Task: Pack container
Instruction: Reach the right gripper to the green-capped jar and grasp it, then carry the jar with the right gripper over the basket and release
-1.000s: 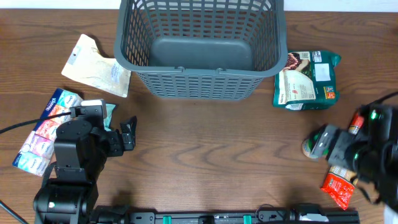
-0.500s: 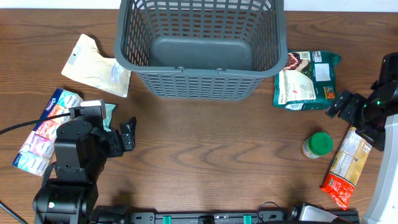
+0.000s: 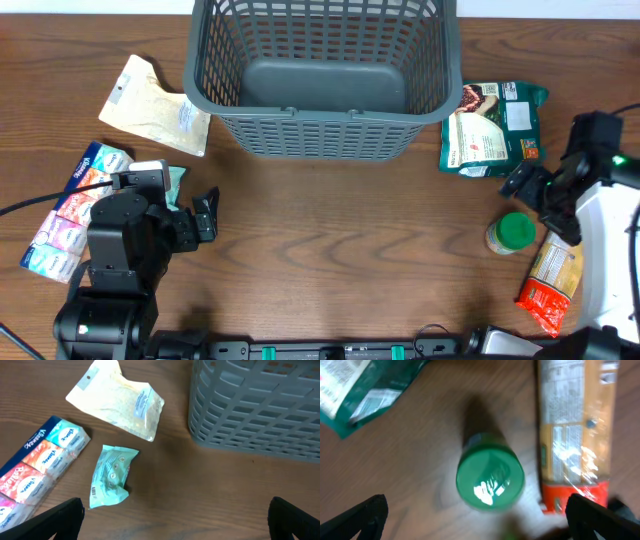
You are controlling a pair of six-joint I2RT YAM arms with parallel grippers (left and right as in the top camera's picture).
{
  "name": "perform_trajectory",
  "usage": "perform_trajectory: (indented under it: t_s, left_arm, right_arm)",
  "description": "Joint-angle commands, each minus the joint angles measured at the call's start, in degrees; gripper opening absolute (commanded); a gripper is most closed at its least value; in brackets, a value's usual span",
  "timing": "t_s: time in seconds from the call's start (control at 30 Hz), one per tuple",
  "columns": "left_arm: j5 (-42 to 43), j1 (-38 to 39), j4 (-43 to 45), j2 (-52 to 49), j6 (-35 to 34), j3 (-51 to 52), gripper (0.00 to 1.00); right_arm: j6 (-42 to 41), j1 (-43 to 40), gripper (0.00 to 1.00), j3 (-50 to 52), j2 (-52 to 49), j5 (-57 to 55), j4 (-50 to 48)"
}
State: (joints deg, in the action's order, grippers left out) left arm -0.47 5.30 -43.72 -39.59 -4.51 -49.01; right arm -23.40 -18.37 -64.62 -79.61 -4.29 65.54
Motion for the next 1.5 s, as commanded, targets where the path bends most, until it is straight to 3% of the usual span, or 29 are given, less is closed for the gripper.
perform_trajectory:
  t_s: [0.0,0.4,0.8,0.9,1.03,1.2,1.43,1.47]
  left_arm:
    - [-0.94,-0.31,-0.15,0.00,-0.50,-1.11,0.99]
    - [-2.64,-0.31,-0.13,0.00,-0.50,-1.11,0.99]
    - [-2.64,-0.31,-0.15,0.00,-0.50,-1.11,0.99]
    - [-2.64,-0.31,-0.15,0.00,-0.50,-1.11,0.99]
    - [-3.50,-0.31,-0.15,0.00,-0.50,-1.11,0.99]
    - [-4.76,-0.31,-0.15,0.00,-0.48,-1.11,0.99]
    - [-4.76,-0.31,-0.15,0.00,-0.48,-1.11,0.99]
    - [-4.76,-0.31,-0.13,0.00,-0.48,-1.09,0.99]
  right_arm:
    - [-1.88,-0.35,0.99,5.18,0.11,-0.17,-4.98]
    - [-2.32,-0.35,0.99,21.49,0.11,-0.24,-26.03]
    - [-2.75,-0.35,0.98,30.32,0.09,-0.22,-36.41]
    - [-2.75,-0.35,0.90,30.32,0.09,-0.24,-36.76]
    - [-2.75,-0.35,0.70,30.32,0.09,-0.22,-36.89]
    - [-2.75,-0.35,0.58,30.32,0.09,-0.20,-37.00]
    - [-2.75,-0.35,0.29,30.27,0.11,-0.17,-36.85]
    - [-2.73,-0.35,0.18,30.18,0.11,-0.15,-36.81]
